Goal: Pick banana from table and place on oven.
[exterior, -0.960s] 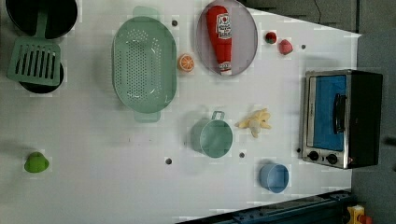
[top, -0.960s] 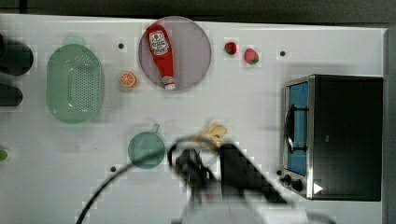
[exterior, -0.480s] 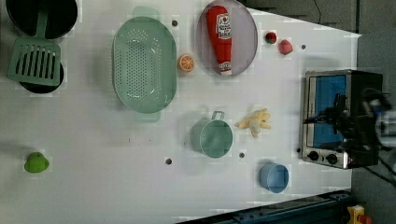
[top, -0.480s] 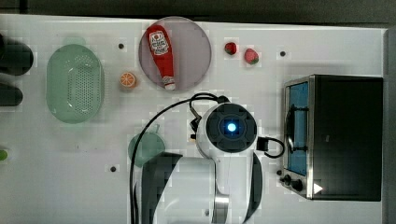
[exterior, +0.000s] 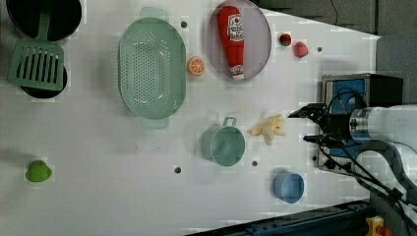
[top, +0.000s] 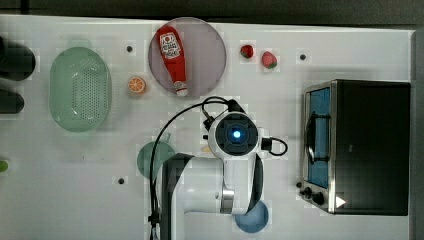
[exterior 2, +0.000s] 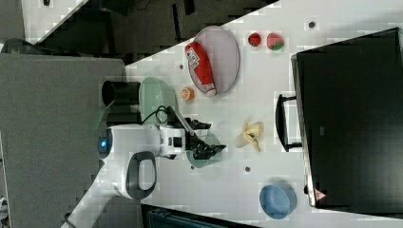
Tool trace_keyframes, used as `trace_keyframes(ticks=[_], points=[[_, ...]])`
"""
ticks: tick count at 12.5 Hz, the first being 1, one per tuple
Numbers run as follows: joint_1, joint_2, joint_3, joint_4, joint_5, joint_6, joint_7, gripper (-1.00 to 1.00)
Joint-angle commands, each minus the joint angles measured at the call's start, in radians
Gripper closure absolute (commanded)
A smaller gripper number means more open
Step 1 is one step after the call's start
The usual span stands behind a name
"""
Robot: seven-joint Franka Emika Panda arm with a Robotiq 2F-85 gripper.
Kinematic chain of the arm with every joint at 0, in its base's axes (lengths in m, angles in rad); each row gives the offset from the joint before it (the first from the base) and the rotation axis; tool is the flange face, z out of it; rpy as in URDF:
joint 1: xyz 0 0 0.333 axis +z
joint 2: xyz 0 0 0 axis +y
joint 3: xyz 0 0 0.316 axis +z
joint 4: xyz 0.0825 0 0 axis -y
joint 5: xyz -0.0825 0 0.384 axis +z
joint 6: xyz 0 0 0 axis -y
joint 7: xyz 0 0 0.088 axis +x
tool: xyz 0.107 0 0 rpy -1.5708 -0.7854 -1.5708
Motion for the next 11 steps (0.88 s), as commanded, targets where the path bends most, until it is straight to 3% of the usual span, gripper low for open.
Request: trace_keyframes(ticks=[1, 9, 11], points=[[-0.002, 0.074, -0.025, -0.029, -0.005, 0.110, 0.039, -1.00], [0.001, 0.300, -0.014, -0.033, -0.004, 0.354, 0.041, -1.00], [0.001, 0.301, -0.011, -0.033, -0.003, 0.354, 0.047, -0.43]])
